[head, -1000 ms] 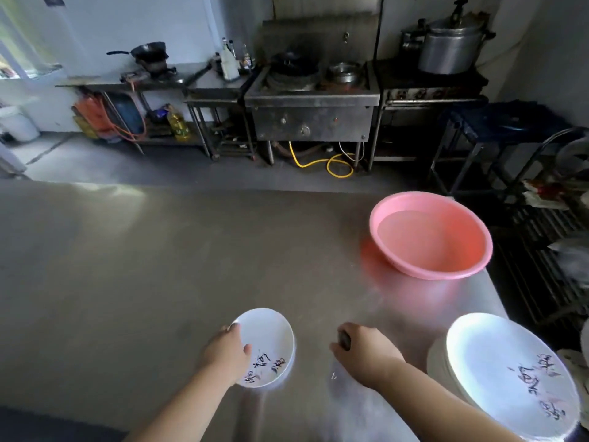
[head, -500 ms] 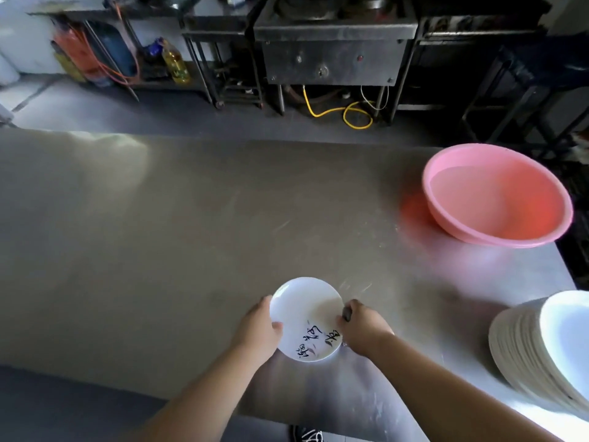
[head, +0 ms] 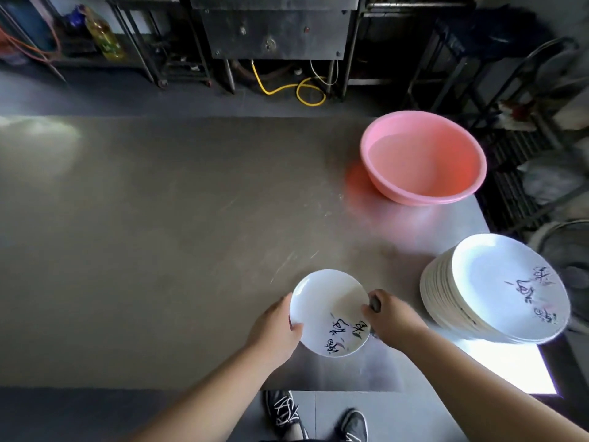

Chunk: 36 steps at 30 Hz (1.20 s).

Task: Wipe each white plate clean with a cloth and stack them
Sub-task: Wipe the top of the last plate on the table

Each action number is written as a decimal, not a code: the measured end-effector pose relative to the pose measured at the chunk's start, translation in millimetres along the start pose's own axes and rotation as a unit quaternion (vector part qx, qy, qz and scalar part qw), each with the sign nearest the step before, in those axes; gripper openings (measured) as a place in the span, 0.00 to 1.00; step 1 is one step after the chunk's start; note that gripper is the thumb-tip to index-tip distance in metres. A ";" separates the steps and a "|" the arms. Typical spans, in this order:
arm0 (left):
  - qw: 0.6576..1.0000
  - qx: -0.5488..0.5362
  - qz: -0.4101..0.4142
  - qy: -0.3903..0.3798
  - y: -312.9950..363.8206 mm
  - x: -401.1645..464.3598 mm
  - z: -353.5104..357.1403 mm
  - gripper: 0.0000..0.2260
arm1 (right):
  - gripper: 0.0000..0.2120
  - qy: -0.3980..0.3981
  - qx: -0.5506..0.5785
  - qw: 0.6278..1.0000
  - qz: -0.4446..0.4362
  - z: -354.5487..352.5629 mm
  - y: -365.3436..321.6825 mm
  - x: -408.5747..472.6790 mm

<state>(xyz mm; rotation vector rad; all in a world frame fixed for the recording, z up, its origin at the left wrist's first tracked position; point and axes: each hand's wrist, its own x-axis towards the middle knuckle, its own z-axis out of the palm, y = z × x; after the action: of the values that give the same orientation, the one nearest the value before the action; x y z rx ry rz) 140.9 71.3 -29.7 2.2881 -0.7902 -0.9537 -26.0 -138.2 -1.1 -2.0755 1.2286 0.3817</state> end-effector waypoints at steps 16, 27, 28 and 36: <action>0.961 0.216 0.111 0.132 -10.7 -27.1 65.0 0.36 | 0.08 0.118 -0.086 0.984 -0.105 -8.1 44.4 -18.0; 0.929 0.298 0.165 0.144 -24.3 -24.2 79.8 0.36 | 0.35 0.030 -0.295 0.904 -0.309 48.4 34.0 -14.1; 0.929 0.301 0.162 0.141 -24.2 -23.7 79.2 0.36 | 0.35 0.025 -0.289 0.906 -0.309 50.0 34.0 -9.1; 0.927 0.324 0.140 0.129 -25.8 -23.0 79.3 0.38 | 0.39 -0.050 -0.290 0.896 -0.333 46.5 15.7 -12.6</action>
<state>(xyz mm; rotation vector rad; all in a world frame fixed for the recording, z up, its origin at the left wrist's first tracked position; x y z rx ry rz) 75.6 85.3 -84.8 2.6545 -1.4231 -0.2606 -41.7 -103.0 -34.0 -2.7735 0.2805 0.5594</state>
